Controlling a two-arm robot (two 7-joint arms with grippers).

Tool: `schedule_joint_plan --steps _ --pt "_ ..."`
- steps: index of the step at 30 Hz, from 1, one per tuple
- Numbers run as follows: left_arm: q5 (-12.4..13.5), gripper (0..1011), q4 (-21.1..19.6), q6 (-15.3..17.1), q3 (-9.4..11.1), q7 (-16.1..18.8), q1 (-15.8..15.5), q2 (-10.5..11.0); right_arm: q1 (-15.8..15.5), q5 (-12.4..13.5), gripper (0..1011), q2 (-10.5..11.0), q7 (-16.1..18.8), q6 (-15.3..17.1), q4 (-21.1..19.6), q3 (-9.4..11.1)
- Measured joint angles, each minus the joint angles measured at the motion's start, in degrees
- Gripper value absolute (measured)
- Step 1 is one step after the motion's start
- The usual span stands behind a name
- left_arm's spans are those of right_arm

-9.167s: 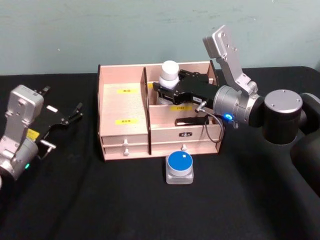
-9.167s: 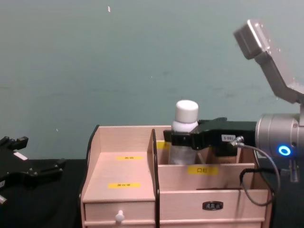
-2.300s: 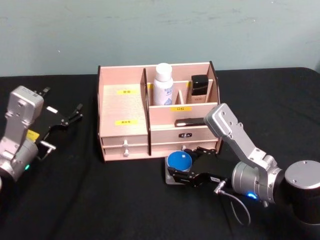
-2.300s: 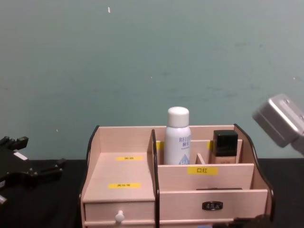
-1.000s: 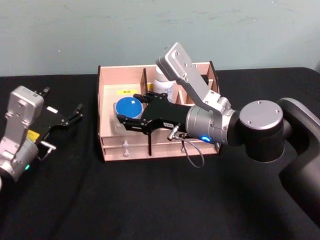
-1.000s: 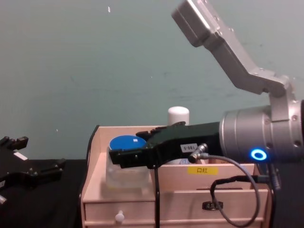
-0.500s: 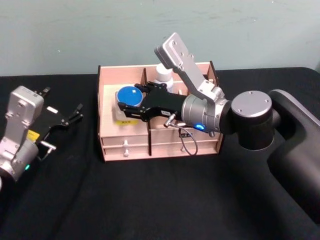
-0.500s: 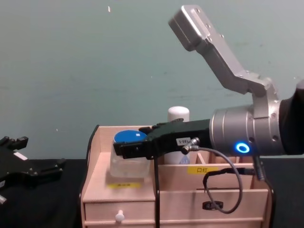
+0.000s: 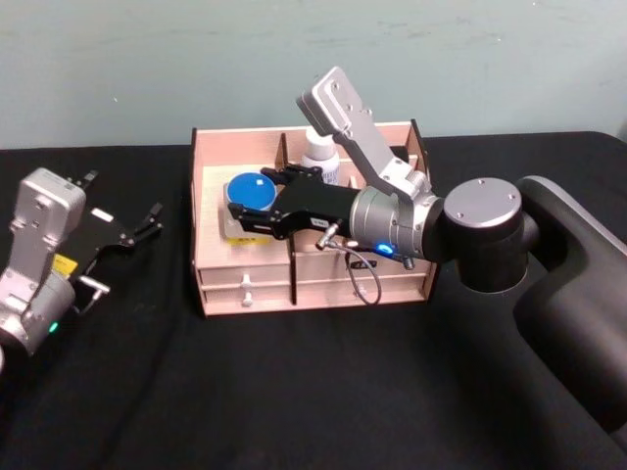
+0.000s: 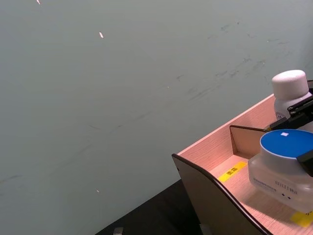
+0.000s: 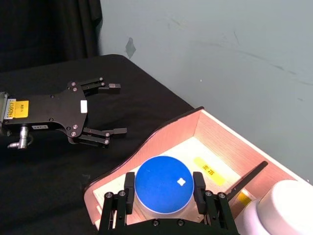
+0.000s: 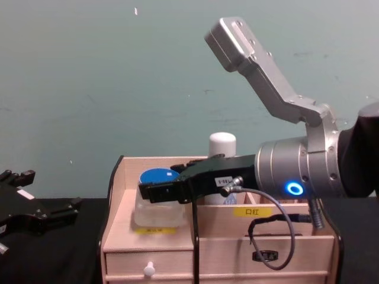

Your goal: Pick up the facial cleanser and watermelon frost from the table and place them into the tiered storage box.

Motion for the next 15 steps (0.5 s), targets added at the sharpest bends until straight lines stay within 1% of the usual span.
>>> schedule_joint_plan --steps 15 --pt "0.0 1010 0.0 0.0 0.0 0.0 0.0 0.0 0.0 -0.3 712 -0.1 -0.2 0.6 0.3 -0.3"
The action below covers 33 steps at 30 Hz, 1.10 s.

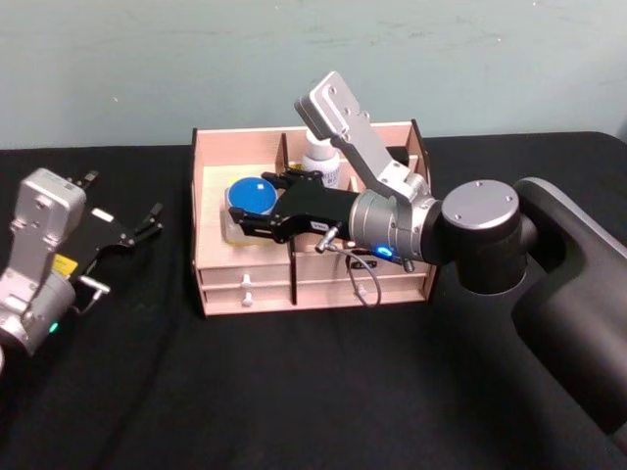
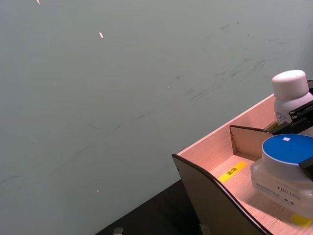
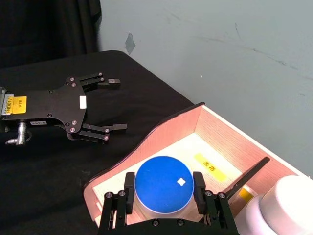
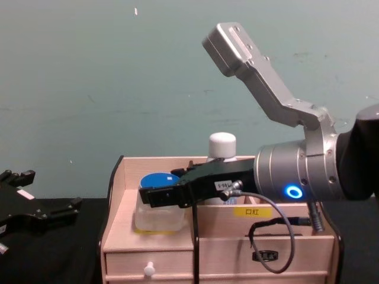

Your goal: Pick up the facial cleanser and watermelon frost from the table and place them into the tiered storage box.

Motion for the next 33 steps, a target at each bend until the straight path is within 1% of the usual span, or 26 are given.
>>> schedule_joint_plan --steps 3,7,9,11,13,15,20,25,26,30,33 --pt "0.0 1010 0.0 0.0 0.0 0.0 0.0 0.0 0.0 0.0 712 0.0 0.0 0.0 0.0 0.0" --pt "0.0 1010 0.0 0.0 0.0 0.0 0.0 0.0 0.0 0.0 772 0.0 0.0 0.0 0.0 0.0" --pt "0.0 1009 0.0 0.0 0.0 0.0 0.0 0.0 0.0 0.0 868 0.0 0.0 0.0 0.0 0.0" --pt "0.0 1010 0.0 0.0 0.0 0.0 0.0 0.0 0.0 0.0 898 0.0 0.0 0.0 0.0 0.0" --pt "0.0 1010 0.0 0.0 0.0 0.0 0.0 0.0 0.0 0.0 966 0.1 0.0 0.0 0.0 0.0" --pt "0.0 1010 0.0 0.0 0.0 0.0 0.0 0.0 0.0 0.0 1002 0.1 0.0 0.0 0.0 0.0" --pt "0.0 1010 0.0 0.0 0.0 0.0 0.0 0.0 -0.7 -0.4 1003 0.4 -0.6 -1.0 -1.7 0.3" --pt "0.0 1010 0.0 0.0 0.0 0.0 0.0 0.0 -2.4 -1.1 1002 1.7 -1.5 -2.7 -6.2 1.1" --pt "0.0 1010 0.0 0.0 0.0 0.0 0.0 0.0 -3.0 -1.3 1002 2.1 -1.8 -3.3 -7.8 1.5" --pt "0.0 1009 0.0 0.0 0.0 0.0 0.0 0.0 -4.5 -1.5 1002 3.0 -2.6 -4.6 -11.1 2.4" --pt "0.0 1010 0.0 0.0 0.0 0.0 0.0 0.0 -6.8 -2.0 1002 4.6 -4.4 -6.0 -16.0 4.4"
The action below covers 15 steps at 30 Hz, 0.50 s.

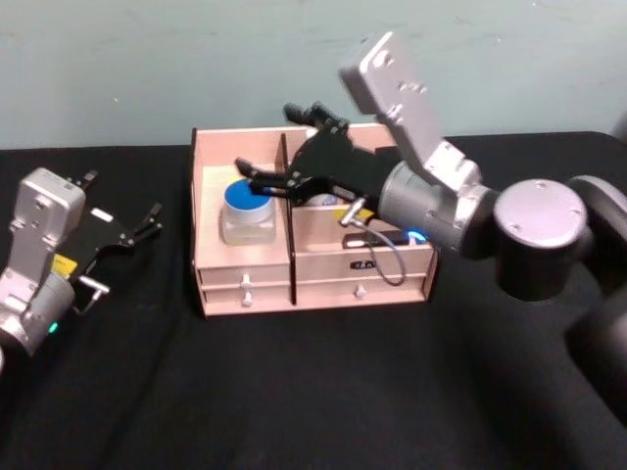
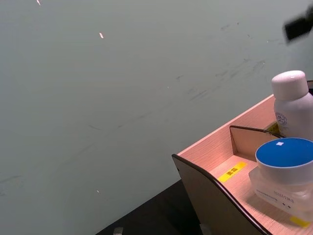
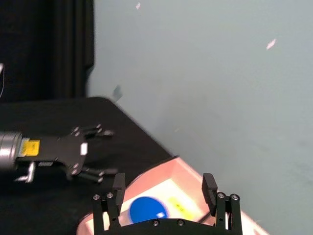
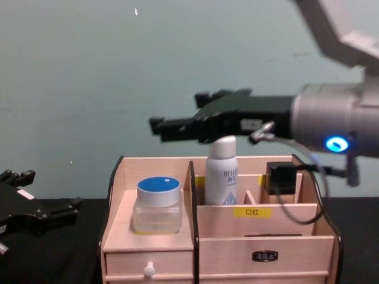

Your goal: Pick up the facial cleanser and watermelon frost from the table and place them into the tiered storage box.

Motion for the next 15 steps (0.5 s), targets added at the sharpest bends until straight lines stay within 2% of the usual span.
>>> schedule_joint_plan --steps 6,7,9,12,15 --pt "0.0 1010 0.0 0.0 0.0 0.0 0.0 0.0 -3.8 -1.1 1002 2.4 -3.0 -1.1 -5.9 3.6" --pt "0.0 1010 0.0 0.0 0.0 0.0 0.0 0.0 -5.0 -1.4 1003 3.1 -4.0 -1.2 -7.3 5.0" --pt "0.0 1009 0.0 0.0 0.0 0.0 0.0 0.0 -6.3 -1.6 1002 3.8 -5.0 -1.5 -8.5 6.4" --pt "0.0 1010 0.0 0.0 0.0 0.0 0.0 0.0 -9.3 -2.1 1003 5.0 -7.5 -2.0 -10.9 10.1" --pt "0.0 1010 0.0 0.0 0.0 0.0 0.0 0.0 -11.1 -2.6 1002 5.6 -9.0 -2.3 -11.8 12.1"
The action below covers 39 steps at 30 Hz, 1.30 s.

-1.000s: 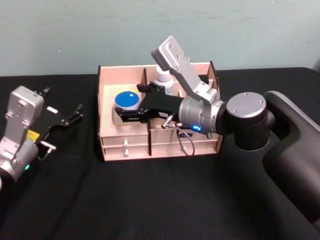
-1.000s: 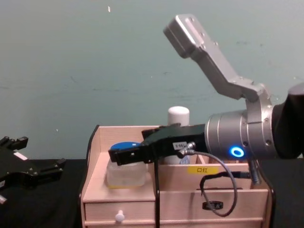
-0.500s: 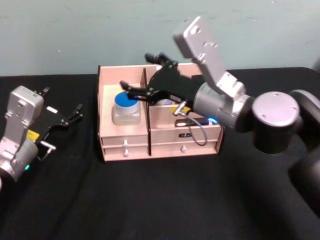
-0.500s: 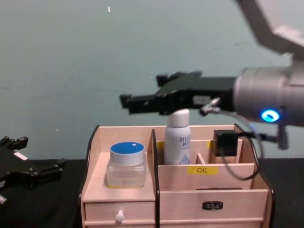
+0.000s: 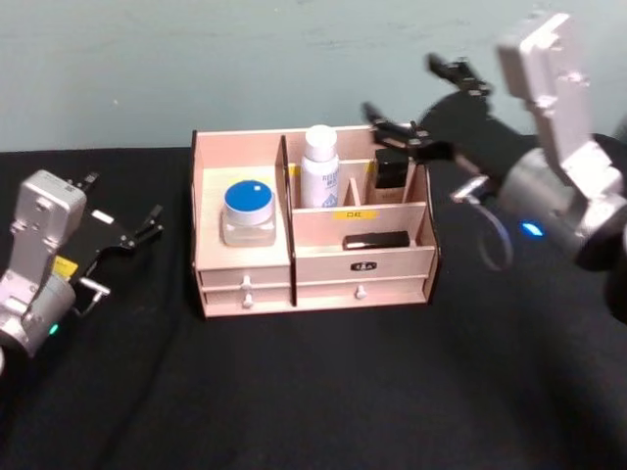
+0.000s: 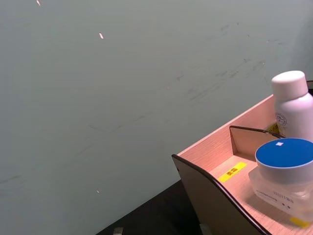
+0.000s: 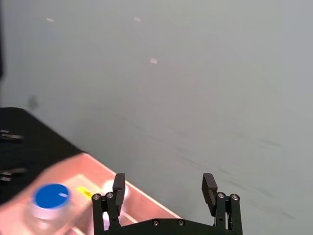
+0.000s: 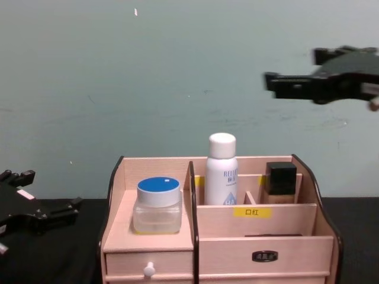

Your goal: Pick up the facial cleanser and watermelon frost from the table and place them into the tiered storage box.

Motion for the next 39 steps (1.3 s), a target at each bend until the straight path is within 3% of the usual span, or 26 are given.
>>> schedule_joint_plan --steps 7,16,27,39 --pt "0.0 1010 0.0 0.0 0.0 0.0 0.0 0.0 -5.2 -0.3 1002 0.6 -3.2 -1.0 -0.4 6.0" --pt "0.0 1010 0.0 0.0 0.0 0.0 0.0 0.0 -8.3 0.2 1002 -0.9 -4.6 -2.2 3.6 10.1" --pt "0.0 1010 0.0 0.0 0.0 0.0 0.0 0.0 -8.7 -1.1 1002 -2.5 -4.9 -1.8 10.6 11.0" --pt "0.0 1010 0.0 0.0 0.0 0.0 0.0 0.0 -8.6 -1.1 1002 -2.4 -4.9 -1.8 10.0 10.9"
